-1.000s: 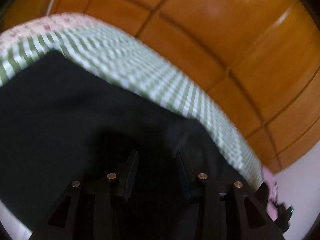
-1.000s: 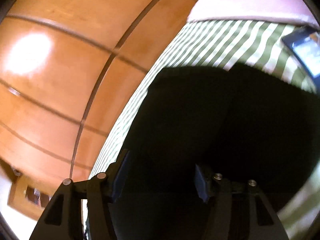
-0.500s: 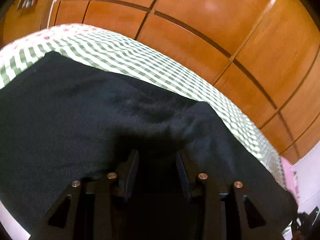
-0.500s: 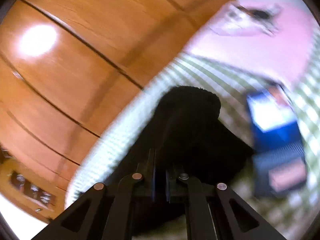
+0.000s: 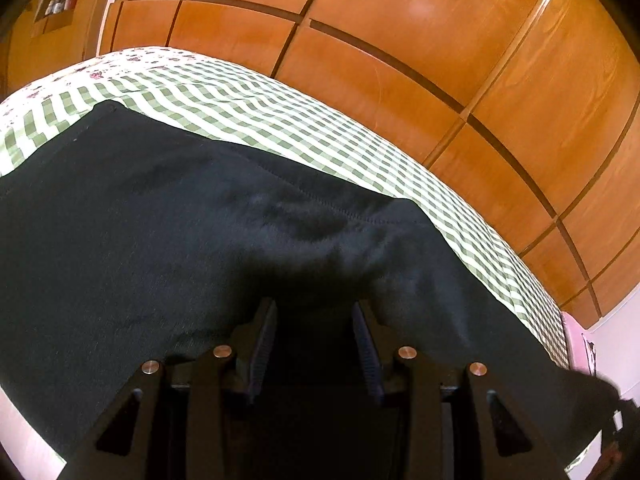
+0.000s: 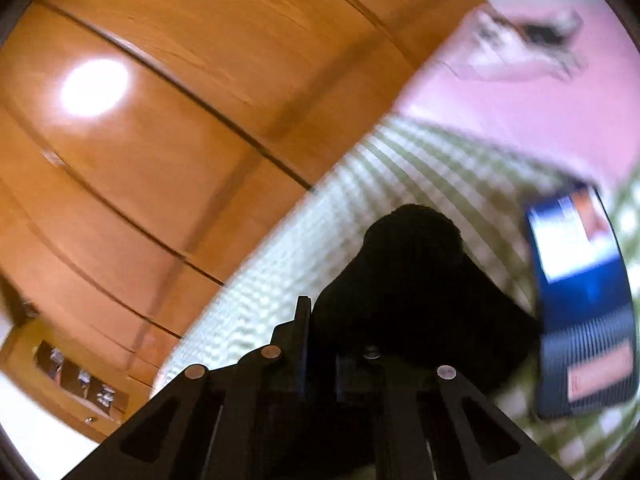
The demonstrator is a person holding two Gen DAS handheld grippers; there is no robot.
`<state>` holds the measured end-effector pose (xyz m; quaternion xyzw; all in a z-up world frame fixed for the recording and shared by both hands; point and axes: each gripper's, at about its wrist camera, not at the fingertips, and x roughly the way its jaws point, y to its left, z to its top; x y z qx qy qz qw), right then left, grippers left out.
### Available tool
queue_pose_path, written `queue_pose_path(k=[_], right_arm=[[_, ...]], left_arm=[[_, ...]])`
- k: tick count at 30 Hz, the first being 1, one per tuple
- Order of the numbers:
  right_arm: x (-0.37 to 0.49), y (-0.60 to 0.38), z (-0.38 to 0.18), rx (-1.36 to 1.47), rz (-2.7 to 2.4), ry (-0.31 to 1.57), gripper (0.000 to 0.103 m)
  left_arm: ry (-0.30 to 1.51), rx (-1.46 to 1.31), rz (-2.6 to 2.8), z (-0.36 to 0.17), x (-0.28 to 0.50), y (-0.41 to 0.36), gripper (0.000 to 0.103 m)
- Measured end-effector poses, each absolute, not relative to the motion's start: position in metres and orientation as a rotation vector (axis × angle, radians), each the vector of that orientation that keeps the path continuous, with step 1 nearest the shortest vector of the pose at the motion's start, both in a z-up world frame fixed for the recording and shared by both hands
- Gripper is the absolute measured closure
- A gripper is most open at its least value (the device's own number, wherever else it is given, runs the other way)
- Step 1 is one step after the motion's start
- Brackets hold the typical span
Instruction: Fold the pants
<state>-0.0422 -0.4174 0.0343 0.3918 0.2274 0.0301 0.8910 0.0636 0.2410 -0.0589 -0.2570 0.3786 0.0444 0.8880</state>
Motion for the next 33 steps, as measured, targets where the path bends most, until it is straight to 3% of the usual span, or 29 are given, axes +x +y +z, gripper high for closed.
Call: queue_pose_path(k=[3, 6, 8, 10, 12, 13, 18, 22, 23, 24, 25, 29, 33], right_arm=[[-0.039, -0.420, 0.016, 0.796, -0.030, 0.547, 0.094], [-0.041, -0.428, -0.037, 0.896, -0.135, 0.763, 0.089], [-0.058, -0.427, -0.042, 0.945, -0.125, 0.735, 0.089], [-0.077, -0.426, -0.033, 0.963, -0.121, 0.685, 0.064], [-0.088, -0.423, -0.022, 0.972, -0.115, 0.643, 0.047], [-0.090, -0.420, -0.019, 0.969, -0.115, 0.642, 0.046], [-0.088, -0.426, -0.038, 1.000, -0.168, 0.702, 0.046], [-0.073, -0.437, -0.047, 1.063, -0.187, 0.638, 0.049], [-0.067, -0.436, -0.047, 1.057, -0.194, 0.640, 0.055], [-0.064, -0.434, -0.046, 1.046, -0.188, 0.644, 0.085], [-0.057, -0.432, -0.046, 1.037, -0.187, 0.659, 0.089], [-0.065, -0.429, -0.021, 0.957, -0.218, 0.595, 0.089], [-0.066, -0.425, -0.034, 0.883, -0.294, 0.684, 0.089]], left_arm=[[0.778, -0.539, 0.090, -0.060, 0.063, 0.241, 0.063], [0.789, -0.534, 0.104, -0.059, 0.064, 0.239, 0.063], [0.806, -0.545, 0.109, -0.057, 0.064, 0.240, 0.063], [0.819, -0.583, 0.121, -0.053, 0.063, 0.242, 0.063], [0.810, -0.620, 0.133, -0.050, 0.061, 0.243, 0.063], [0.797, -0.643, 0.137, -0.050, 0.059, 0.244, 0.063], [0.764, -0.645, 0.098, -0.047, 0.062, 0.230, 0.063], [0.772, -0.540, 0.019, -0.040, 0.070, 0.208, 0.063], [0.786, -0.510, 0.008, -0.041, 0.072, 0.203, 0.063], [0.805, -0.487, 0.007, -0.043, 0.074, 0.199, 0.063], [0.837, -0.460, 0.015, -0.048, 0.078, 0.196, 0.063], [0.852, -0.386, 0.006, -0.053, 0.080, 0.195, 0.063], [0.849, -0.307, 0.004, -0.053, 0.081, 0.187, 0.063]])
